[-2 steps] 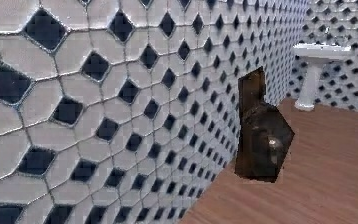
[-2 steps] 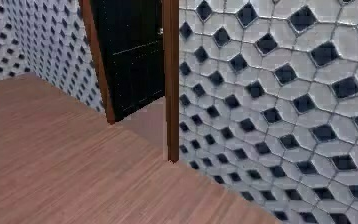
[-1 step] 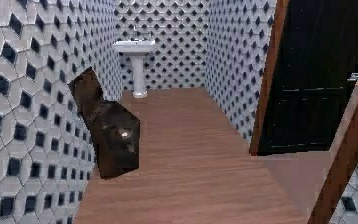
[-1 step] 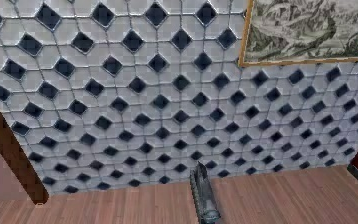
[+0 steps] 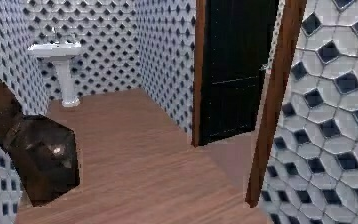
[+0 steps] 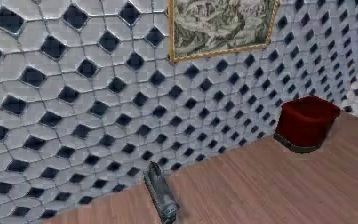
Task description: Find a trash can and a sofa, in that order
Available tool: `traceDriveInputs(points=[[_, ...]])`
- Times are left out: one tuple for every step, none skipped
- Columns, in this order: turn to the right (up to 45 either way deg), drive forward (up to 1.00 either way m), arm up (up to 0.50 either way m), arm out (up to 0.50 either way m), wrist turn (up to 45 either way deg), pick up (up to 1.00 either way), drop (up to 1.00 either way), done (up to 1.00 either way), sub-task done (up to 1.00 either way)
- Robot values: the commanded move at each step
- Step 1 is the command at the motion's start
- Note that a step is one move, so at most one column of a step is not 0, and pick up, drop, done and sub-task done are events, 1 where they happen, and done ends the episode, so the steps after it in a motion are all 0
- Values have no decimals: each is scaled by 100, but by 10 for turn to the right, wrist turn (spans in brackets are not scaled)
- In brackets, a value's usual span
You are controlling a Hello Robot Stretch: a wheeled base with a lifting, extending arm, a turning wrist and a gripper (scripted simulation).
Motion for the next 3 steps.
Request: traceDriveInputs(points=[[0, 100, 0, 0, 0, 0, 0, 0, 0], [30, 0, 0, 0, 0, 0, 0, 0, 0], [0, 30, 0, 0, 0, 0, 0, 0, 0]])
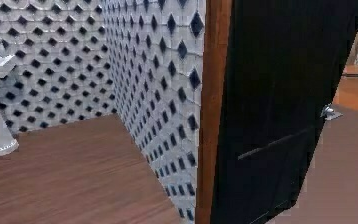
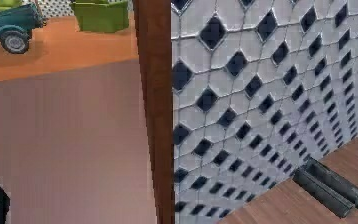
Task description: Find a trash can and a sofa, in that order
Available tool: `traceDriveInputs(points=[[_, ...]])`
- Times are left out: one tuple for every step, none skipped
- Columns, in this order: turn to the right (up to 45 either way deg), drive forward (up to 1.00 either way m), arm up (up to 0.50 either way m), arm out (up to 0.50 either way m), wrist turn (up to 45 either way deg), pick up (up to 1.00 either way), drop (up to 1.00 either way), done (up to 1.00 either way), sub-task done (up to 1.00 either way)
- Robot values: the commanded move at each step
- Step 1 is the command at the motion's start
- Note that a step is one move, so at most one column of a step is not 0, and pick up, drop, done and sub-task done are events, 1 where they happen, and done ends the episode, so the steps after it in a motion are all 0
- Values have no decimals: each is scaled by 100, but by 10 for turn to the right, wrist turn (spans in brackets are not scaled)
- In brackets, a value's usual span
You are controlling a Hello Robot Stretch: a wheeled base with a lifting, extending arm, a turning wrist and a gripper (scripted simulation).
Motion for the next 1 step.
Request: traceDriveInputs(points=[[450, 0, 0, 0, 0, 0, 0, 0, 0]])
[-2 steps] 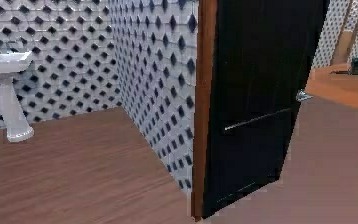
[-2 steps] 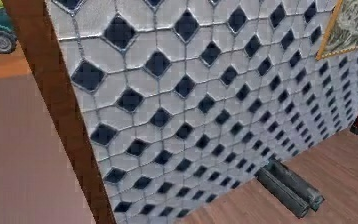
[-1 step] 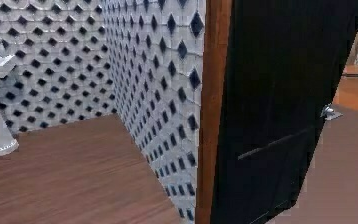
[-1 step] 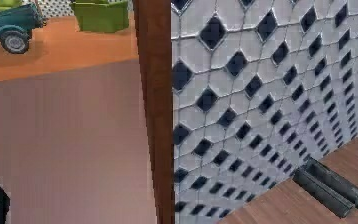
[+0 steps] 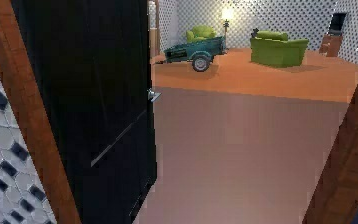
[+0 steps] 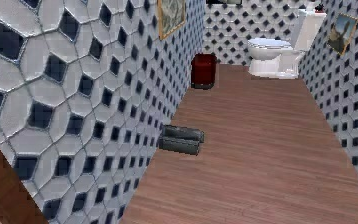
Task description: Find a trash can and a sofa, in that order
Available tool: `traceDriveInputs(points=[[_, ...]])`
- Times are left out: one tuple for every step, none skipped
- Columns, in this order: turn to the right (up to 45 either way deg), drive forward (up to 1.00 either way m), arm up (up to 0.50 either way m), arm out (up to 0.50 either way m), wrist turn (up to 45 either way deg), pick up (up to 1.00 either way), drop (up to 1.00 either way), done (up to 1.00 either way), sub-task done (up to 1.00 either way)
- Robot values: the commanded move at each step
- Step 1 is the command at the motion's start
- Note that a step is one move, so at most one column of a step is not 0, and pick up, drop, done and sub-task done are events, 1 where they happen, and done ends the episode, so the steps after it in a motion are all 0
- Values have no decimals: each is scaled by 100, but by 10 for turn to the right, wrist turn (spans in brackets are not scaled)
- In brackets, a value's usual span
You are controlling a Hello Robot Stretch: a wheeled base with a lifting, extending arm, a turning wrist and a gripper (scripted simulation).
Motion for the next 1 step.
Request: traceDriveInputs(points=[[90, 0, 0, 0, 0, 0, 0, 0, 0]])
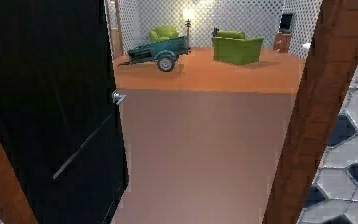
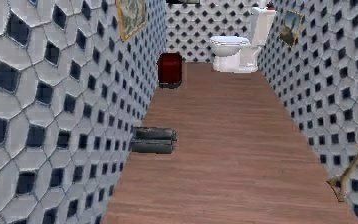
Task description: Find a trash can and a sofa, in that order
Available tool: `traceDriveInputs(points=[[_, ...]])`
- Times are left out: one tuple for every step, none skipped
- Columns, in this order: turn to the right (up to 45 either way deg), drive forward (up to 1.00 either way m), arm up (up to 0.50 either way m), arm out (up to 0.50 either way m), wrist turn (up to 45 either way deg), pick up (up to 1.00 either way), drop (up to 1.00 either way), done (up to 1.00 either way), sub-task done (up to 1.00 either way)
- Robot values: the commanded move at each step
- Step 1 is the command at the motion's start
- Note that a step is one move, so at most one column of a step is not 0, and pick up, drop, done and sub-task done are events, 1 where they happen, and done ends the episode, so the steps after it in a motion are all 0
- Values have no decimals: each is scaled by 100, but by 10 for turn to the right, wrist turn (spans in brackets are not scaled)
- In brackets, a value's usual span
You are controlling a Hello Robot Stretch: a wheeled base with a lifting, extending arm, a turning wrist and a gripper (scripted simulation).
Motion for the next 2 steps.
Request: traceDriveInputs(points=[[0, 30, 0, 0, 0, 0, 0, 0, 0], [60, 0, 0, 0, 0, 0, 0, 0, 0]])
